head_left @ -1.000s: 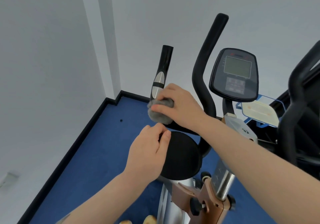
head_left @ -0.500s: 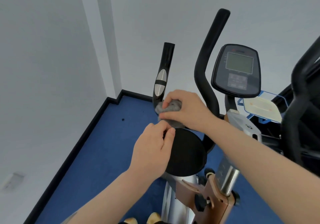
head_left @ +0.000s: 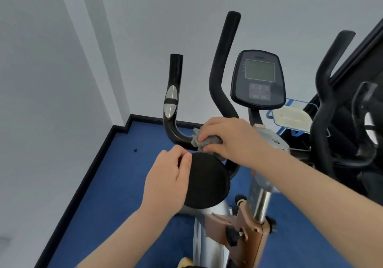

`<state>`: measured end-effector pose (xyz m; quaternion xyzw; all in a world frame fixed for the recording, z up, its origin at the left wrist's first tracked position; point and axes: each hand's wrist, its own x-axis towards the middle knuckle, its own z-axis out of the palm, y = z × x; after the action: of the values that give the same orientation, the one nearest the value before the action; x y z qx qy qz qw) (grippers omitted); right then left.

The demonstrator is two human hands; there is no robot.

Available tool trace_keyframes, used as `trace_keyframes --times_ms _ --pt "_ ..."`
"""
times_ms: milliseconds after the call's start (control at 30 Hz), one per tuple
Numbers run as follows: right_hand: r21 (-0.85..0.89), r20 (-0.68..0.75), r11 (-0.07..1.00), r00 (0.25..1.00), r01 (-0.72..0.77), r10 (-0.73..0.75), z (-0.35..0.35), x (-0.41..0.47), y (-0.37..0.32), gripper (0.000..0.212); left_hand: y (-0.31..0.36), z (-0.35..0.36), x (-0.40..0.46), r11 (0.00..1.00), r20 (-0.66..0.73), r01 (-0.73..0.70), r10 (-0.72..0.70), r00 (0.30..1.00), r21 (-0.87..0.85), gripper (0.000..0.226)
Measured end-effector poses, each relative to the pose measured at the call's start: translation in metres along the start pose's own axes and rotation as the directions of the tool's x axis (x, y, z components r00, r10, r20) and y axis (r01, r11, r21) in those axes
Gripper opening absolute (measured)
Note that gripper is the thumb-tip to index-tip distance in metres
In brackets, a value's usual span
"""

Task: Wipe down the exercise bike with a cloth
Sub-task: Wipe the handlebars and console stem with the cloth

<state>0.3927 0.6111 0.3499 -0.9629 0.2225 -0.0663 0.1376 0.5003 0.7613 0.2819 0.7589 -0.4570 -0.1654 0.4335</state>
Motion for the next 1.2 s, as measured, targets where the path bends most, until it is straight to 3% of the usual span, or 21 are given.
trace_keyframes --times_ms 67,200,267,367,433,600,733,867,1000,1133,1200 --pt "0.071 -0.055 0.997 0.998 -0.01 0.014 0.006 0.005 -0.006 0.02 0.001 0.0 0.0 1.0 0.005 0.006 -0.006 1.0 -0.009 0.023" --pt "-0.007 0.051 1.0 0.999 0.018 -0.017 -0.007 -0.004 0.009 0.021 0.001 -0.003 0.0 1.0 0.031 0.014 -0.015 0.999 0.022 0.024" --pt "0.01 0.02 1.0 1.0 0.001 -0.001 -0.007 -0.008 0.011 0.019 0.001 -0.003 0.0 0.999 0.034 0.03 -0.03 0.999 0.018 0.025" --pt "0.191 -0.104 0.979 0.99 -0.074 0.095 0.008 0.009 -0.006 0.018 0.002 -0.002 -0.001 0.999 0.025 0.046 -0.046 0.999 -0.003 0.025" --pt "0.332 -0.1 0.939 0.986 -0.094 0.134 0.015 0.024 -0.018 0.019 0.003 -0.001 0.0 0.999 0.017 0.043 -0.043 0.999 0.006 0.025" --pt "0.328 -0.054 0.942 0.994 -0.071 0.094 0.012 0.028 -0.008 0.018 0.002 -0.001 -0.001 0.998 0.015 0.043 -0.044 0.999 0.051 0.023" --pt "0.455 -0.158 0.885 0.969 -0.097 0.187 0.028 0.047 -0.028 0.021 0.003 0.0 0.0 0.999 -0.004 0.041 -0.041 0.999 0.023 0.022" --pt "0.505 -0.153 0.856 0.966 -0.106 0.21 0.026 0.058 -0.027 0.024 0.005 -0.006 -0.002 0.991 -0.048 -0.005 -0.002 0.999 -0.136 0.018" --pt "0.489 -0.111 0.864 0.974 -0.119 0.197 0.029 0.052 -0.018 0.025 0.0 -0.035 0.026 0.949 -0.306 -0.039 -0.062 0.95 -0.313 0.02" --pt "0.579 -0.316 0.814 0.909 -0.041 0.271 0.029 0.075 -0.026 0.015 -0.004 -0.042 0.059 0.95 -0.274 0.015 -0.105 0.956 -0.312 0.022" --pt "0.603 -0.338 0.796 0.888 -0.05 0.312 0.028 0.077 -0.021 0.013 -0.005 -0.038 0.066 0.946 -0.235 0.045 -0.126 0.964 -0.322 0.027"
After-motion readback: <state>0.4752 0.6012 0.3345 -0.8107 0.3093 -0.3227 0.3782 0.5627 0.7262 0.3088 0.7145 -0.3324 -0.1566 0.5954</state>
